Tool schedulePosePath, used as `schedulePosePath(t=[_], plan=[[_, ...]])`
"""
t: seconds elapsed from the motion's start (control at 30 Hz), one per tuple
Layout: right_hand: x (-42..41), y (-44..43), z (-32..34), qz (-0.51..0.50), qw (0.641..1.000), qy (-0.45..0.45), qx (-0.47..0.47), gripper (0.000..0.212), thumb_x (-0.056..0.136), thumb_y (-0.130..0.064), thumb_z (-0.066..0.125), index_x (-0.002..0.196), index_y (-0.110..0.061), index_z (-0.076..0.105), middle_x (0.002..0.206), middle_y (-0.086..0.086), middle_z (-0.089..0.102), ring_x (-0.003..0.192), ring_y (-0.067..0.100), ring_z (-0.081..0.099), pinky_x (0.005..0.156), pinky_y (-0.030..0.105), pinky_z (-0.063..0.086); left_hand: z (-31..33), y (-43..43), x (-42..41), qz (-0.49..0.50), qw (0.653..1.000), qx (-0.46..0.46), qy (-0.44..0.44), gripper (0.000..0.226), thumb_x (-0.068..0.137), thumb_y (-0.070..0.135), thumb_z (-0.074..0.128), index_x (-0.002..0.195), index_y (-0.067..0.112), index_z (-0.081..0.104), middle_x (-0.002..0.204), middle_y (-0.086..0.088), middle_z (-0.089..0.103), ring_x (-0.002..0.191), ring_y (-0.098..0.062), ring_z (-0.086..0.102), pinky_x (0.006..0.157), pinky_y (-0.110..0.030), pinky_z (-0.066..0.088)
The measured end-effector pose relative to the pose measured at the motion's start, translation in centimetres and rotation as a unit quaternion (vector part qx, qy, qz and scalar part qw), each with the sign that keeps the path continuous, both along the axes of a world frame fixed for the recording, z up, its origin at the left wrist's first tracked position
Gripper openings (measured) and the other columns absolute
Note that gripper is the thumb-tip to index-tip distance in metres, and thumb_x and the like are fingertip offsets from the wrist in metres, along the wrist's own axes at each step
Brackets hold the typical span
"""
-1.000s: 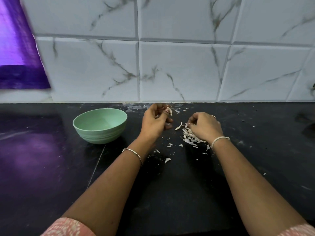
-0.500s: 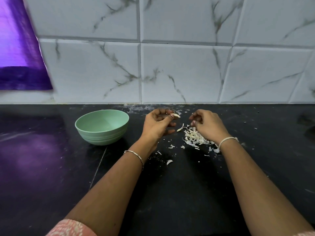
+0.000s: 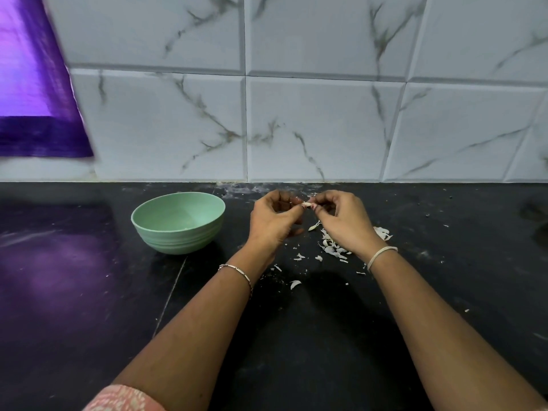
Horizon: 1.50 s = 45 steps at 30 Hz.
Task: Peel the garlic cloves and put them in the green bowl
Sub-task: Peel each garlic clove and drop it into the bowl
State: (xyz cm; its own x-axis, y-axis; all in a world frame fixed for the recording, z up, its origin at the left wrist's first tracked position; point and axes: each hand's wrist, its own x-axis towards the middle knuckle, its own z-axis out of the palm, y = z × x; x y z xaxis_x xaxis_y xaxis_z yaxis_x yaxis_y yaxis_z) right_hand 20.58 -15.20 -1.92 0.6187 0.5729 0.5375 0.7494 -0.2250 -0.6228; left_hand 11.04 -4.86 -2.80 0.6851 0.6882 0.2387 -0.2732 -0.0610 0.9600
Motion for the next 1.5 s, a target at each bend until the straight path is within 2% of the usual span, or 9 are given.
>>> schedulePosePath(t=[0.17, 0.33, 0.5, 0.63, 0.83, 1.13, 1.23, 1.33, 1.5], plan=[[-0.5, 0.0, 0.0, -0.044, 0.993, -0.089, -0.059, 0.014, 0.092, -0.015, 0.058, 0.098, -0.018, 0.07, 0.09, -0.007, 0.06, 0.086, 0.013, 0.055, 0.073, 0.026, 0.041, 0.0, -0.1, 0.0, 0.006, 1.0, 0.02, 0.021, 0.014, 0.082, 0.001, 0.068, 0.078, 0.013, 0.063, 0.07, -0.005, 0.062, 0.059, -0.014, 0.057, 0.057, -0.03, 0.056], [-0.9, 0.0, 0.1, -0.072, 0.985, -0.133, -0.083, 0.013, 0.092, -0.016, 0.057, 0.097, -0.018, 0.069, 0.098, -0.004, 0.064, 0.093, 0.018, 0.057, 0.074, 0.026, 0.039, 0.1, 0.2, -0.2, -0.009, 0.999, 0.022, 0.03, 0.015, 0.081, -0.002, 0.069, 0.077, 0.011, 0.064, 0.066, -0.004, 0.061, 0.059, -0.015, 0.057, 0.058, -0.029, 0.055], [-0.5, 0.1, -0.1, -0.058, 0.992, -0.095, -0.059, 0.014, 0.089, -0.012, 0.061, 0.093, -0.019, 0.071, 0.083, -0.011, 0.055, 0.079, 0.011, 0.05, 0.069, 0.024, 0.037, 0.4, 0.8, -0.8, -0.05, 0.998, 0.011, 0.033, 0.013, 0.083, -0.004, 0.069, 0.078, 0.007, 0.064, 0.068, -0.008, 0.061, 0.06, -0.016, 0.056, 0.057, -0.026, 0.055], [-0.5, 0.2, -0.1, -0.027, 0.997, -0.054, -0.05, 0.016, 0.088, -0.007, 0.063, 0.09, -0.018, 0.074, 0.08, -0.005, 0.063, 0.072, 0.013, 0.055, 0.067, 0.026, 0.043, 0.5, 1.1, -0.9, -0.062, 0.998, 0.005, 0.029, 0.014, 0.083, -0.008, 0.067, 0.077, 0.005, 0.064, 0.067, -0.011, 0.061, 0.058, -0.015, 0.057, 0.059, -0.025, 0.056], [-0.3, 0.2, -0.1, -0.004, 0.999, -0.004, -0.041, 0.017, 0.088, -0.006, 0.064, 0.089, -0.019, 0.074, 0.082, 0.001, 0.07, 0.081, 0.021, 0.064, 0.075, 0.034, 0.051, 0.5, 1.9, -1.1, -0.083, 0.996, 0.003, 0.034, 0.015, 0.083, -0.007, 0.068, 0.076, 0.005, 0.064, 0.072, -0.01, 0.065, 0.061, -0.016, 0.061, 0.064, -0.028, 0.059], [-0.4, 0.1, -0.2, 0.004, 0.996, -0.038, -0.078, 0.018, 0.087, -0.008, 0.064, 0.091, -0.022, 0.074, 0.089, -0.001, 0.071, 0.088, 0.019, 0.063, 0.082, 0.037, 0.052, 0.7, 2.9, -1.6, -0.114, 0.989, 0.062, 0.075, 0.007, 0.082, -0.003, 0.071, 0.08, 0.002, 0.068, 0.066, -0.007, 0.067, 0.057, -0.013, 0.062, 0.065, -0.027, 0.058], [-0.4, 0.2, -0.1, 0.013, 0.997, -0.019, -0.076, 0.022, 0.087, -0.009, 0.065, 0.084, -0.03, 0.072, 0.087, -0.002, 0.072, 0.088, 0.018, 0.064, 0.083, 0.037, 0.053, 0.9, 3.0, -1.8, -0.116, 0.988, 0.062, 0.08, 0.005, 0.083, -0.004, 0.07, 0.082, 0.001, 0.068, 0.063, -0.006, 0.066, 0.055, -0.012, 0.062, 0.064, -0.026, 0.058], [-0.2, 0.1, 0.0, 0.026, 0.997, 0.012, -0.075, 0.024, 0.088, -0.01, 0.065, 0.082, -0.033, 0.069, 0.084, -0.004, 0.071, 0.084, 0.014, 0.064, 0.081, 0.033, 0.053, 0.8, 3.0, -1.7, -0.105, 0.991, 0.047, 0.072, 0.007, 0.085, -0.004, 0.068, 0.082, 0.003, 0.066, 0.063, -0.003, 0.066, 0.056, -0.012, 0.063, 0.065, -0.028, 0.059], [1.3, -1.6, 0.6, -0.035, 0.991, -0.033, -0.129, 0.016, 0.09, -0.013, 0.064, 0.096, -0.024, 0.074, 0.085, -0.009, 0.067, 0.086, 0.012, 0.062, 0.075, 0.023, 0.041, 0.7, 2.7, -1.1, -0.097, 0.994, 0.017, 0.05, 0.012, 0.089, 0.001, 0.064, 0.081, 0.008, 0.06, 0.074, -0.009, 0.064, 0.058, -0.014, 0.062, 0.067, -0.034, 0.06]])
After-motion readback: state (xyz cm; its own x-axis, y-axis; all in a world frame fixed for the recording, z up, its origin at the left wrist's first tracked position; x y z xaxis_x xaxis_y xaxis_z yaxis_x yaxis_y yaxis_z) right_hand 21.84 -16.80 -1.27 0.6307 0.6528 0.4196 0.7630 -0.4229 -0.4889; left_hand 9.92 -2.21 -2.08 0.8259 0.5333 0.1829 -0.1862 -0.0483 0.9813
